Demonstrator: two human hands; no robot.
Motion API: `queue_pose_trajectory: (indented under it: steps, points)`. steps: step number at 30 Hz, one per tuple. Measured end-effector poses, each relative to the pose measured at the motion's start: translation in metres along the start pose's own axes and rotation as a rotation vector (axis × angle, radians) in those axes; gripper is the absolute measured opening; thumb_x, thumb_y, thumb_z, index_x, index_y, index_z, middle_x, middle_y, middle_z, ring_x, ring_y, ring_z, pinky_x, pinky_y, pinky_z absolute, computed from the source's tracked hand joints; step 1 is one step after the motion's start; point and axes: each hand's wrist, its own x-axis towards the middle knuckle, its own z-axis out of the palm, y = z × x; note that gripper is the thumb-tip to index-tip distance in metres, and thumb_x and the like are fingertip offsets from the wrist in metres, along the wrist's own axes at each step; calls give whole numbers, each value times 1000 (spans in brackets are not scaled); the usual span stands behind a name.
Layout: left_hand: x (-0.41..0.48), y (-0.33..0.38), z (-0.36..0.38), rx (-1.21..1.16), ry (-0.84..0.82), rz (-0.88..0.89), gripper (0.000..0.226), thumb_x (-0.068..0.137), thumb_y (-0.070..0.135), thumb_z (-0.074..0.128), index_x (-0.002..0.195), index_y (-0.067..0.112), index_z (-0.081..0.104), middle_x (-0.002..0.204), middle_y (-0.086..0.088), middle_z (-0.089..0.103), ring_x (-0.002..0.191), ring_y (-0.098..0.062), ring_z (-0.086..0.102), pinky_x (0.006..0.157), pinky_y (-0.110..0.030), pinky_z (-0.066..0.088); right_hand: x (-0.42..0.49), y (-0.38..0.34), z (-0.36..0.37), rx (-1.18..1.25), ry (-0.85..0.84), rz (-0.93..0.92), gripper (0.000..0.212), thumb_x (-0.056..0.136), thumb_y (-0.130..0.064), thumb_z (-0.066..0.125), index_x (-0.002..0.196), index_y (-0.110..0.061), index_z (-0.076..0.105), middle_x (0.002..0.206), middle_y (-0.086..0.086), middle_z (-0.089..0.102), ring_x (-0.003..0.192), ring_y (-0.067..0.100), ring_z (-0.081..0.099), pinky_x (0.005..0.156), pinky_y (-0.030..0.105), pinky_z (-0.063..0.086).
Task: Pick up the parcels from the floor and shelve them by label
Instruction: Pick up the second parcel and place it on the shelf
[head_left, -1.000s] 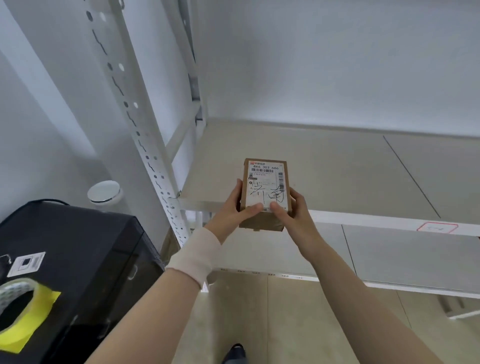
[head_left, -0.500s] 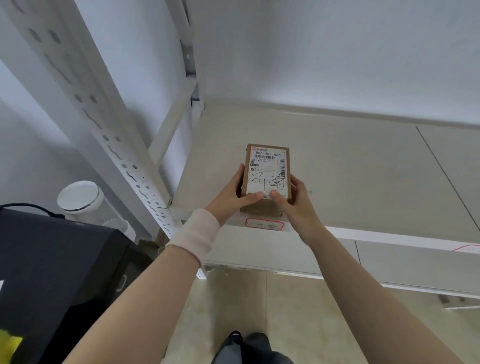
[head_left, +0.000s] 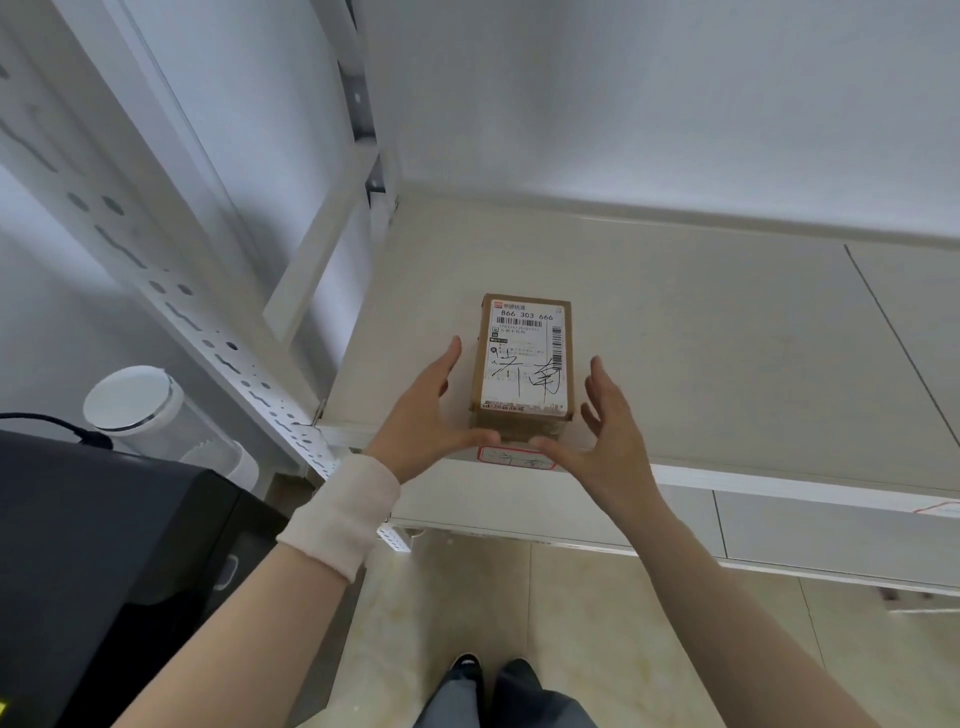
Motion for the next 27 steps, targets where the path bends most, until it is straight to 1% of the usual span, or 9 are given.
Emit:
queue_pose_trajectory:
  steps: [3,6,8,10,14,16,18,23,27]
  points:
    - [1,-4,2,4,94,34,109,64,23,83,151,21,17,155,1,33,139,-18,37,113,-34,35,-1,7,3,-132,57,-113,106,66,-25,82,150,-9,19,153,9,36,132,12,41,105,12,30]
    - [4,-5,9,0,90,28,104,67,20,82,150,20,20,152,1,39,137,-18,41,110,-28,36,5,11,9,-179,76,-164,95,69,-22,81,147,-3,28,143,15,49,127,20,52,102,16,37]
    - [7,-5,13,8,78,36,100,68,18,81,149,20,22,149,0,42,135,-16,43,109,-24,35,9,14,11,-208,86,-177,89,71,-22,79,145,-3,34,134,17,58,118,27,60,97,14,39]
    - [13,-5,15,9,82,41,96,69,19,80,148,20,27,146,0,47,134,-15,45,107,-22,36,15,15,12,-209,85,-178,83,73,-23,78,144,-6,38,127,15,63,113,26,62,93,13,41]
    - [31,-1,16,19,104,42,91,70,17,80,147,19,31,144,0,49,132,-13,46,100,-12,34,31,13,10,-176,103,-160,78,74,-24,77,143,-7,42,126,13,64,112,23,61,97,28,48]
    - [41,1,15,17,102,50,90,70,16,80,147,18,33,143,-1,49,132,-13,46,96,-8,32,40,12,9,-171,111,-143,79,74,-24,78,143,-9,42,127,10,64,113,20,60,98,30,49]
    - [52,4,13,12,92,46,89,70,15,79,146,19,33,143,-1,49,131,-13,46,96,-8,32,50,11,7,-152,112,-128,79,73,-24,78,142,-9,43,128,9,64,113,19,61,98,29,49]
    - [75,12,9,-17,85,41,90,69,15,80,146,18,34,143,-1,50,132,-14,47,102,-17,35,74,9,3,-129,107,-95,78,73,-23,78,142,-12,43,127,6,64,116,21,60,98,39,50]
    - [87,13,8,-20,81,44,90,68,15,81,146,17,34,143,-2,50,132,-15,47,103,-19,36,86,7,3,-116,95,-108,76,73,-21,78,141,-12,44,125,6,65,112,19,62,95,31,51]
